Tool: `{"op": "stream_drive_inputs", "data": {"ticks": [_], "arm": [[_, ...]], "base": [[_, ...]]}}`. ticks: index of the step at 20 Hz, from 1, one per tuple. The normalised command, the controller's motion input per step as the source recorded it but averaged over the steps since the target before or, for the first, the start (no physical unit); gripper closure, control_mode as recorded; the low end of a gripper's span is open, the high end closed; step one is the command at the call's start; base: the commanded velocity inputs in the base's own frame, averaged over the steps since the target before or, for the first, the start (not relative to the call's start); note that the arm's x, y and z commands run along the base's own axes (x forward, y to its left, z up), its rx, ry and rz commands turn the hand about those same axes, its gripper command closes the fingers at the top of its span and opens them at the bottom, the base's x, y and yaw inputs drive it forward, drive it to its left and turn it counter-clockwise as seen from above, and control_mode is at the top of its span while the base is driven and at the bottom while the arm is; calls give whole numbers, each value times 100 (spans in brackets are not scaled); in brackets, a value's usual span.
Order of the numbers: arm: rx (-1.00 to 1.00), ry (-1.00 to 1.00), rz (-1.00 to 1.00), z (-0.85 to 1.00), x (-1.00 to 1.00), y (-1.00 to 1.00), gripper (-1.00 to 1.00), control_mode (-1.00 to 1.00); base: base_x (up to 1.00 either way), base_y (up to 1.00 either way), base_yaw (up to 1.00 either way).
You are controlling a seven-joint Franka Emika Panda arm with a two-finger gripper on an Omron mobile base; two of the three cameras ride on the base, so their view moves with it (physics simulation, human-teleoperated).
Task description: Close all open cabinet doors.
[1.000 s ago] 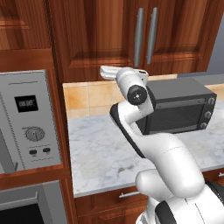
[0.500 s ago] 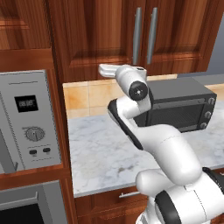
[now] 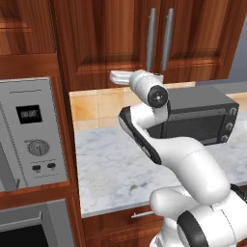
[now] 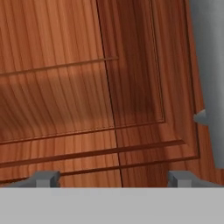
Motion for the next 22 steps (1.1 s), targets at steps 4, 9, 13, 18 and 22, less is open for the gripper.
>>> {"op": "stream_drive_inputs", "data": {"ticks": [4, 9, 13, 18, 22], "arm": [[0, 4, 1, 0, 0, 0, -100, -100], [0, 1, 1, 0, 0, 0, -100, -100], [0, 0, 0, 0, -3, 0, -100, -100], [0, 0, 0, 3, -65, -4, -100, -100], [0, 8, -2, 28, -97, -32, -100, -100]], "base": [[0, 0, 0], [0, 0, 0], [0, 0, 0], [0, 0, 0], [0, 0, 0]]}}
